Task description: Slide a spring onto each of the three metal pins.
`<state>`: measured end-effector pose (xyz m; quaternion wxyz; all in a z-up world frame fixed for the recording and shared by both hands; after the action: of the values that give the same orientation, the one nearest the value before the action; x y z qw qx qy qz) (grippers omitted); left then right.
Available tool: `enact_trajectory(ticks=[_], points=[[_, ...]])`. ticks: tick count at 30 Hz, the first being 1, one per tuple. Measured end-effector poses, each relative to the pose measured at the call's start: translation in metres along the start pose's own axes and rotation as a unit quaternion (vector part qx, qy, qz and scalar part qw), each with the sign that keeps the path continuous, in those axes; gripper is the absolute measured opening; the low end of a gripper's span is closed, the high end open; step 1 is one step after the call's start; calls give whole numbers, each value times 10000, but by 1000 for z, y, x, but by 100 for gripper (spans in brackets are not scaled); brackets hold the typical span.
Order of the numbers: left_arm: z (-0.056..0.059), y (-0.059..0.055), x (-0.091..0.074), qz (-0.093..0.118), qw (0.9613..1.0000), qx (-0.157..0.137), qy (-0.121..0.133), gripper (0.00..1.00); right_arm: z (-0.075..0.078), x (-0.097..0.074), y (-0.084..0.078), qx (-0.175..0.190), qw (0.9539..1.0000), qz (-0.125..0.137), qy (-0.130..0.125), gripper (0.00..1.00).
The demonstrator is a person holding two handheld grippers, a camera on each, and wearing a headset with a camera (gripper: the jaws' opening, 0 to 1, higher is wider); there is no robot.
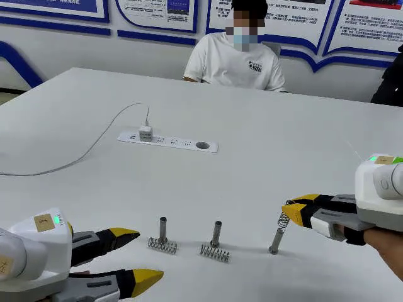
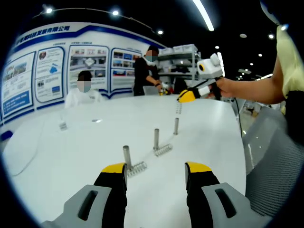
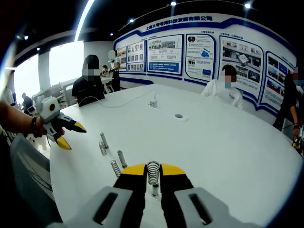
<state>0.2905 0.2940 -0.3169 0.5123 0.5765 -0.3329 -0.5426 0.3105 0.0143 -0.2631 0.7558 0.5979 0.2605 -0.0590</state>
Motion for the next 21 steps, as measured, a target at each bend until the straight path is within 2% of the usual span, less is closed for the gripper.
enact_trajectory(ticks=[14,21], points=[[-1,-1,-4,-40,9999,-52,80,50,4,9,-15,58,9998,-174,-30,12],[-1,-2,-3,-68,9999,-59,86,49,1,15,-21,48,9997,-242,2,12]])
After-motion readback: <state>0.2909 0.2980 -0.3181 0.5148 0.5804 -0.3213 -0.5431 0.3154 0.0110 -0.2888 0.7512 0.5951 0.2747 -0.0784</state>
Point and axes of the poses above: the centre of the closed fingertips' face, and the gripper's own axes: x roughly forward along the fingers, z roughly to its right, y roughly out of its top, the point moved 5 cm from there along -x, roughly backward along the fingers, and after that the axes turned 14 degrees about -y, right-handed, at the moved point
